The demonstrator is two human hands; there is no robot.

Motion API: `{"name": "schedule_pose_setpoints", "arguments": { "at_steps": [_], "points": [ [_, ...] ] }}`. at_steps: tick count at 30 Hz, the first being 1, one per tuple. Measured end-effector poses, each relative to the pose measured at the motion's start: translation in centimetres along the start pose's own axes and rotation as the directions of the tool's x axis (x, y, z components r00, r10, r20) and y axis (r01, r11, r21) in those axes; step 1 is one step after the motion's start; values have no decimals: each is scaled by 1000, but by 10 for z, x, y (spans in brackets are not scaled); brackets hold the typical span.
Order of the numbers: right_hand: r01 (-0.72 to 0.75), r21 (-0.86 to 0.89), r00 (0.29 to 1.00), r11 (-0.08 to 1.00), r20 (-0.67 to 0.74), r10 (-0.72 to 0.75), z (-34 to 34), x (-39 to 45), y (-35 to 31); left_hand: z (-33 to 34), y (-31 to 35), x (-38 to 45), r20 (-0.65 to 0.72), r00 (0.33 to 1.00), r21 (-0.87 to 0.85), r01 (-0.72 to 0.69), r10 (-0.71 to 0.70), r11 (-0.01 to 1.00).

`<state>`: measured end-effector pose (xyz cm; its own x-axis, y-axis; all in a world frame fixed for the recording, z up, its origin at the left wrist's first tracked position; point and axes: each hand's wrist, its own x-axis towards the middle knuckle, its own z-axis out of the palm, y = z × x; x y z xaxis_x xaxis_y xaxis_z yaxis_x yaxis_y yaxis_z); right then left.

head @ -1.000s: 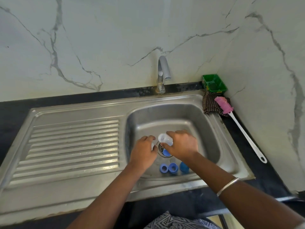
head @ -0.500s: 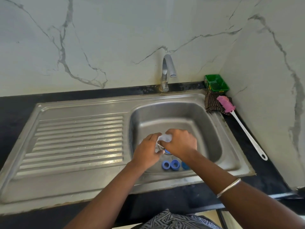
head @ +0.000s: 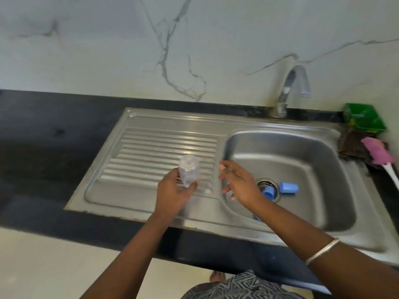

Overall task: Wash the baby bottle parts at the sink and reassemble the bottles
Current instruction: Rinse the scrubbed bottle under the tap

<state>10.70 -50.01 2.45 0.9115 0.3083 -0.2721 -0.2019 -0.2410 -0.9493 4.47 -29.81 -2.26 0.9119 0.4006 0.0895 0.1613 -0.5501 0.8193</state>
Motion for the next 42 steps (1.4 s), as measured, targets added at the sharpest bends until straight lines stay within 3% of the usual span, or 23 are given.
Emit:
{"name": "schedule_pose_setpoints", "arguments": {
  "at_steps": [4,9,16,24,31,33,36,39,42],
  "points": [
    [13,-170,986,985,168,16,30,9,7,-54,-38,-15,-163,973,13,170,-165,985],
    [50,-312,959,949,279,41,64,17,10,-103,-69,-22,-333,887,27,348,-320,937],
    [53,-363,943,930,325,74,81,17,16,-126,-98,-18,-373,820,33,480,-435,877],
    [28,-375,944,926,314,98,79,20,20,-134,-101,-2,-355,811,101,529,-466,843],
    [35,-354,936,935,340,94,73,25,19,-128,-103,-3,-356,769,61,586,-530,808],
    [43,-365,936,930,340,90,71,26,18,-125,-98,-6,-367,731,88,643,-575,761],
    [53,-362,938,931,337,77,68,29,19,-113,-84,-15,-469,606,110,762,-642,638],
    [50,-375,938,926,335,85,63,32,22,-97,-68,-31,-558,530,65,795,-639,603],
    [35,-369,943,929,321,92,55,37,27,-78,-58,-45,-524,588,40,740,-617,671]
  ]
}}
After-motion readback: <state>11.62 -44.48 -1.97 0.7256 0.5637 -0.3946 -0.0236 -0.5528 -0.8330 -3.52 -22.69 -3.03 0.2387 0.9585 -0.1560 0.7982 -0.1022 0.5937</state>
